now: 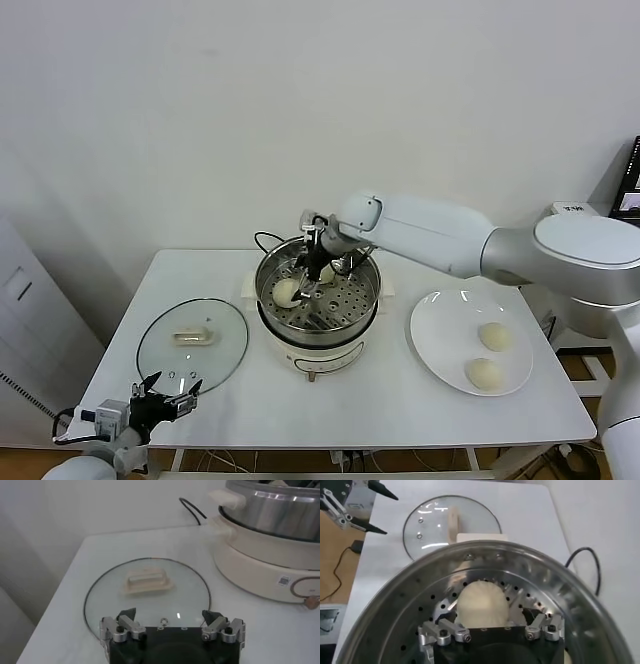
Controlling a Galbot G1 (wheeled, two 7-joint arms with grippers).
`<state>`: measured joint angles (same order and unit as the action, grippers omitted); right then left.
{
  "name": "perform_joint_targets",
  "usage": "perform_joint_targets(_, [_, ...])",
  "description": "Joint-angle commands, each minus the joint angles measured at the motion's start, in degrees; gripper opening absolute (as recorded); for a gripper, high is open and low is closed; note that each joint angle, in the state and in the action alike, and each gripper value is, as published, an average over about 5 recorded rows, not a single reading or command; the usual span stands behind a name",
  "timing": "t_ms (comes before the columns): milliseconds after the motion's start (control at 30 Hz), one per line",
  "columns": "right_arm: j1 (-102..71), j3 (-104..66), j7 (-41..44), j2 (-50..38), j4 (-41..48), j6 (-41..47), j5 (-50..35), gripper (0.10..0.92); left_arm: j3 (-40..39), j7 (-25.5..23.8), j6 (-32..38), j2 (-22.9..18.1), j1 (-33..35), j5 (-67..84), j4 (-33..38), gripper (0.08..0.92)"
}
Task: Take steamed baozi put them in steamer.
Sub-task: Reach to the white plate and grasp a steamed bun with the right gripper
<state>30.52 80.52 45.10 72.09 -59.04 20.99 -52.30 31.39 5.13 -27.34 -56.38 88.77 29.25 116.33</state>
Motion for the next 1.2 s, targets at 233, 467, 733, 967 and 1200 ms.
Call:
perform_joint_targets(233, [19.5,9.2,17.6,-24.8,-11.2,-6.0,11.9,0.823,0.5,0.0,0.2,-0.2,1.2,-0.3,1.0,0.823])
perform_joint_targets(467, [18.9,12.1,22.5,-38.3,-14.7,-11.0,21.9,0.823,0.8,0.0,0.2,-0.1,1.4,-0.3,1.4,0.823])
perform_joint_targets(733, [5.2,2.4,25.7,-44.9,-14.2,-15.9,30.5,0.823,0.9,0.0,-0.2,-0.2,1.5,-0.3,2.1,0.823])
perform_joint_targets(967, [-4.9,-5.7,26.2,-44.7,-11.1,-19.1,37.1,0.823,1.2,0.0,-0.3,-0.3,1.9,-0.4,2.3,0.823])
perform_joint_targets(1200, [-14.9,-13.2,26.3,-42.6,-8.0,-21.0,41.1,0.823,1.1,0.0,-0.4,-0.2,1.9,-0.5,2.1,0.823])
